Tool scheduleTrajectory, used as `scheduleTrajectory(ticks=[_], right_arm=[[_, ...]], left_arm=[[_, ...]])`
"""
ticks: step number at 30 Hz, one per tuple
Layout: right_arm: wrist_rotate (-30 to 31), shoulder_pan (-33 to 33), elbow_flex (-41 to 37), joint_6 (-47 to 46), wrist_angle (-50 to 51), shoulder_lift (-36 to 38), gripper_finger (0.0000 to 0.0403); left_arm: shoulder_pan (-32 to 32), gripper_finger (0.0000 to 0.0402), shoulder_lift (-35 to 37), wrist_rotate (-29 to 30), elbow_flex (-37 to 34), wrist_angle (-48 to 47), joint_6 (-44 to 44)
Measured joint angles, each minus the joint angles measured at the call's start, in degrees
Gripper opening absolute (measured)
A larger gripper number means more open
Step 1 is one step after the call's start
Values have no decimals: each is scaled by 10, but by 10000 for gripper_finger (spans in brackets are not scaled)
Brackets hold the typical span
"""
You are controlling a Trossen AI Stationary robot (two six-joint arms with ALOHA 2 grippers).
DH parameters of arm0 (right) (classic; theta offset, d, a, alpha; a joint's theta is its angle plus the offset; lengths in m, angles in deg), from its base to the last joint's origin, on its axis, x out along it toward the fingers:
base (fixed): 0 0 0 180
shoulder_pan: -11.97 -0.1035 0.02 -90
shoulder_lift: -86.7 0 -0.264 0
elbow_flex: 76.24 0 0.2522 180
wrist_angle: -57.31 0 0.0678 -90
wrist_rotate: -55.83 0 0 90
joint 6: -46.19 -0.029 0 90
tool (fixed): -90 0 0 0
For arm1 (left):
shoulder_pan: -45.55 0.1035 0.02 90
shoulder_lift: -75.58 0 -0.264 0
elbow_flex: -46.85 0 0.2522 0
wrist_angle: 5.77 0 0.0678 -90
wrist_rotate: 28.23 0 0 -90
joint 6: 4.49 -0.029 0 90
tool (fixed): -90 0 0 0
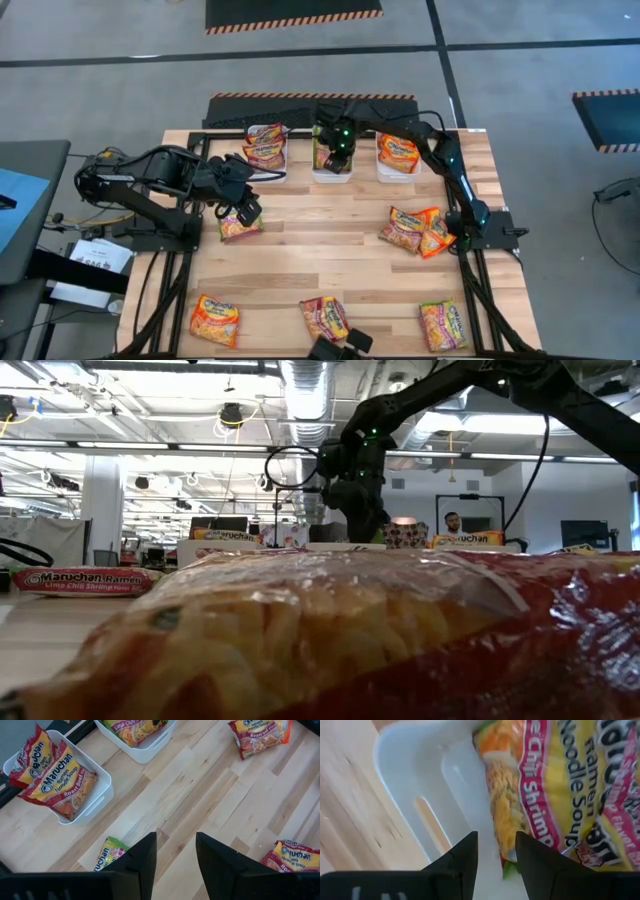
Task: Sort Maruchan noodles
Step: Put the green noodle pack into the middle white bin, then put the orange noodle pack into the right white bin
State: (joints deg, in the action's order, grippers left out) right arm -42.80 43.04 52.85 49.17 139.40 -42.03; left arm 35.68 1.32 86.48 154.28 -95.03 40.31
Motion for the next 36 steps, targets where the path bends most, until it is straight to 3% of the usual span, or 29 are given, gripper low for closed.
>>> scheduleTrajectory(ticks=[7, 18, 24, 36], right_arm=[[7, 2, -26, 0, -29, 0, 155], [80, 5, -34, -30, -87, 0, 155], [88, 5, -34, -32, -103, 0, 155], [77, 2, 23, -25, -14, 5, 155]], left_arm=[[0, 122, 0, 3, 0, 0, 0], [0, 122, 0, 12, 0, 0, -6], [0, 122, 0, 12, 0, 0, -8], [0, 122, 0, 12, 0, 0, -10]])
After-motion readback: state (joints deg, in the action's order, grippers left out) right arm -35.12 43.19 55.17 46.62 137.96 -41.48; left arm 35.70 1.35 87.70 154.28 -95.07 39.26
